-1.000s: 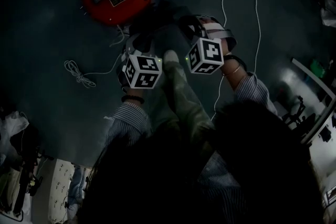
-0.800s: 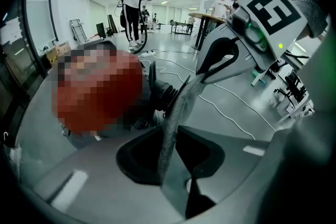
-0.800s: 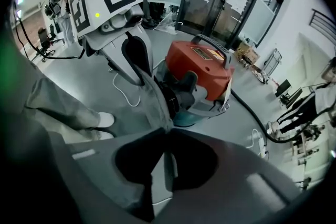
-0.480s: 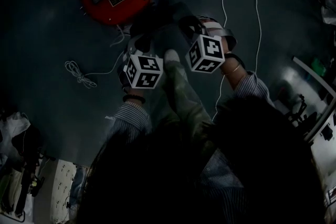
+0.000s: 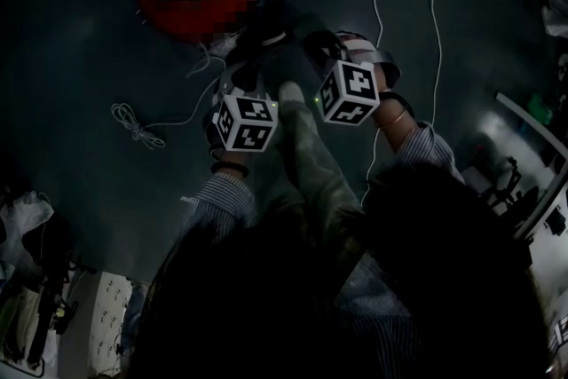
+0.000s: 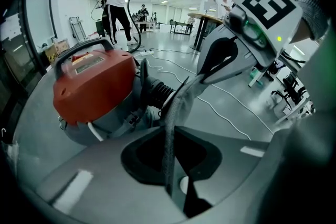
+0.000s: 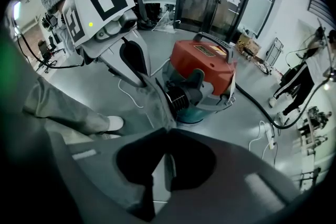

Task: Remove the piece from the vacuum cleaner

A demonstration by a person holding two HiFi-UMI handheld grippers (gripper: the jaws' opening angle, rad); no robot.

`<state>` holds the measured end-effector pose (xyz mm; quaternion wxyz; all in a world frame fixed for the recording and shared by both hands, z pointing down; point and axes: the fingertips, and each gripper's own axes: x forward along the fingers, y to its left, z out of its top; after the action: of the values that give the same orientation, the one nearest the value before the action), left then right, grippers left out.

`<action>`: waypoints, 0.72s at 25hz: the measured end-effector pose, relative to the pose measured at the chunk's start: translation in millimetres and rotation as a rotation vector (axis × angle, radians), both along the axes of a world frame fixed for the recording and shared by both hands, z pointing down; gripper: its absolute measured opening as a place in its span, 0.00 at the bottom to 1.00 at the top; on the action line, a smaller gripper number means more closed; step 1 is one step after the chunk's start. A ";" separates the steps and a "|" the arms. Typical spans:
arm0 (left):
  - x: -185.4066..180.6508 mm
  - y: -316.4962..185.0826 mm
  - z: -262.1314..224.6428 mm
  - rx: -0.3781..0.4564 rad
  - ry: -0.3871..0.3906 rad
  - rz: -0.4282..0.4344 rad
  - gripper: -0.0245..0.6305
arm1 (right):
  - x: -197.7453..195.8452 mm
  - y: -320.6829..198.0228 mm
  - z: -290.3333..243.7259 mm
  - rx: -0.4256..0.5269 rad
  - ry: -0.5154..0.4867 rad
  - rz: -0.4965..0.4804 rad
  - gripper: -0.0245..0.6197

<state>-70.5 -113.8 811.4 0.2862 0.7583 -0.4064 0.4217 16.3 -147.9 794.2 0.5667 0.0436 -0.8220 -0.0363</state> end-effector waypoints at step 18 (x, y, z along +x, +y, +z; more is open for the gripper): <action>-0.9 9.7 -2.8 -0.026 0.043 -0.049 0.09 | -0.6 15.7 -1.4 -0.043 0.001 0.062 0.08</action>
<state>-71.4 -104.1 808.6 0.3149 0.7532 -0.4132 0.4034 15.7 -132.2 792.7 0.5687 0.0567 -0.8206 -0.0009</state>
